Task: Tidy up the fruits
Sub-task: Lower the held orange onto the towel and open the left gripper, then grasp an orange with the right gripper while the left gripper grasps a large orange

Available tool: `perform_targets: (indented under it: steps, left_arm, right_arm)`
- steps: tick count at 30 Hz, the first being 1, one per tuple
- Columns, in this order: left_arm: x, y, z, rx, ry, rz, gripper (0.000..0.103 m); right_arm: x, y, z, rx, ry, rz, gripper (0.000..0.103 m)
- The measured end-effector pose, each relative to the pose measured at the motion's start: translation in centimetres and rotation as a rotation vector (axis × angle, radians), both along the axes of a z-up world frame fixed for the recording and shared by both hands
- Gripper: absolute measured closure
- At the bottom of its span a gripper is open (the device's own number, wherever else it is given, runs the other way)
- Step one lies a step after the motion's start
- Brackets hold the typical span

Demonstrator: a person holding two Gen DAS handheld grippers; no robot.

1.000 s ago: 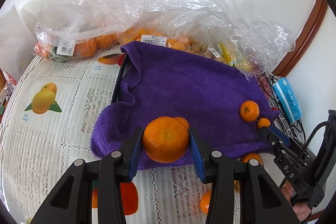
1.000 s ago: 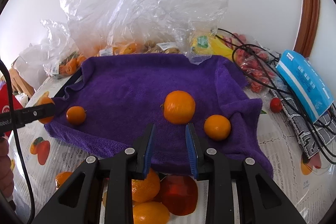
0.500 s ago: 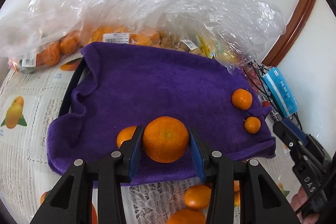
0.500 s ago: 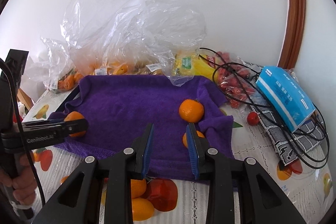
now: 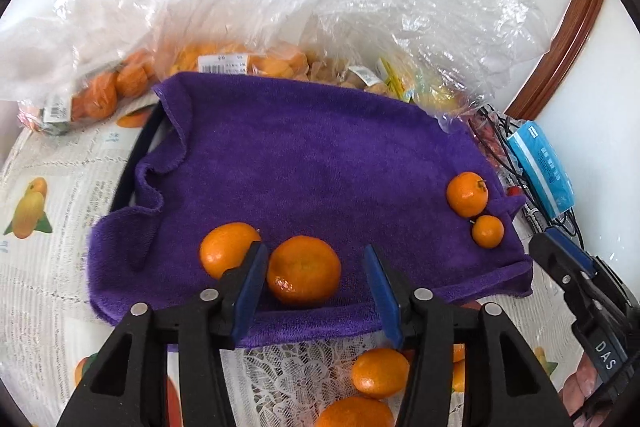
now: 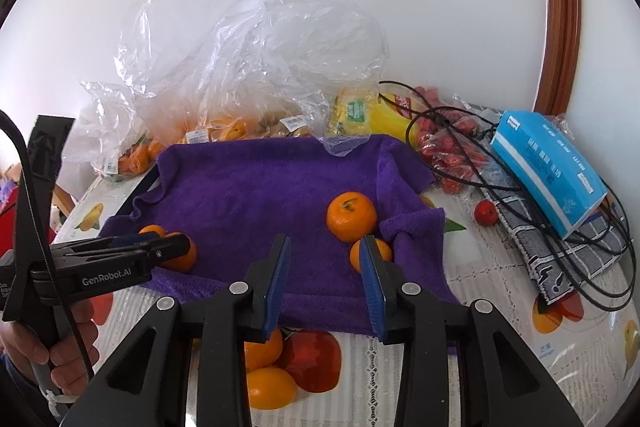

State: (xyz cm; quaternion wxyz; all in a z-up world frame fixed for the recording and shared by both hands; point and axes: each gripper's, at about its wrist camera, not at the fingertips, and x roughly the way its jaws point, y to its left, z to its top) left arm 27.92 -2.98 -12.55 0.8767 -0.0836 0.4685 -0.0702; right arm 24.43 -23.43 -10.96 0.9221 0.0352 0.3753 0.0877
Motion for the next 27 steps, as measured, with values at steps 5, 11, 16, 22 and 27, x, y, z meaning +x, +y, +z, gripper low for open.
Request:
perform_targets:
  steps: [5,11,16,22,27]
  left_arm:
    - [-1.8,0.8,1.0,0.029,-0.028,0.021,0.048]
    - [-4.0,2.5,1.2,0.042,-0.048,0.037,0.043]
    - [-4.9,3.7,0.5,0.032,-0.030,0.050,0.043]
    - [-5.7,4.1,0.9,0.006,-0.041,0.048,0.043]
    - [-5.9,4.4,1.2,-0.020,-0.046,0.055,0.043]
  right_arm:
    - [-0.7,0.9,-0.3,0.021,0.044,0.073,0.067]
    - [-2.2,2.2,-1.9,-0.018,0.069,0.121,0.067]
    - [-3.8,1.8,-3.2,-0.001,0.098,0.115,0.059]
    - [-5.0,2.7,-4.7,-0.024,0.131,0.119,0.054]
    - [-4.9,3.3,-5.8,-0.049,0.175,0.107,0.058]
